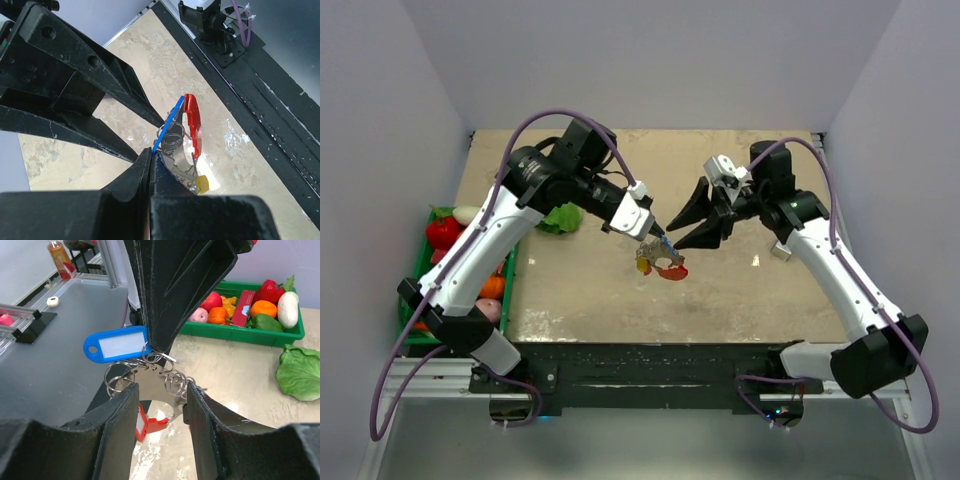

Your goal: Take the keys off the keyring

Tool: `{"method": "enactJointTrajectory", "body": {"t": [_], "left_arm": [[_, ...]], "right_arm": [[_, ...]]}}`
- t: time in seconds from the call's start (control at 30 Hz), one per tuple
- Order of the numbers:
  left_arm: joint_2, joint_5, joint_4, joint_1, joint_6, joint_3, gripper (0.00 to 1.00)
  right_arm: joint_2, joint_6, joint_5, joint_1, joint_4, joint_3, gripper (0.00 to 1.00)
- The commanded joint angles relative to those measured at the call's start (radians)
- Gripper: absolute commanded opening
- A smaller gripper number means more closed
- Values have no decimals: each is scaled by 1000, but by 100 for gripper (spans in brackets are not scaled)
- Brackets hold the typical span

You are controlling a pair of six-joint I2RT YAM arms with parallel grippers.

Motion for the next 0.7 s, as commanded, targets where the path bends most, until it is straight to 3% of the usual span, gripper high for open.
{"method": "enactJointTrajectory", "body": {"t": [0.0, 0.33, 0.67], "left_arm": [[-4, 46, 13, 3, 23, 14, 0], [4, 87, -7, 3, 33, 23, 0], [4, 66, -14, 3, 49, 22, 0]], "right_arm": [[28, -86, -110, 19, -70, 51, 47], [113, -256, -112, 22, -253, 175, 45], [73, -192, -113, 33, -209, 161, 46]]}}
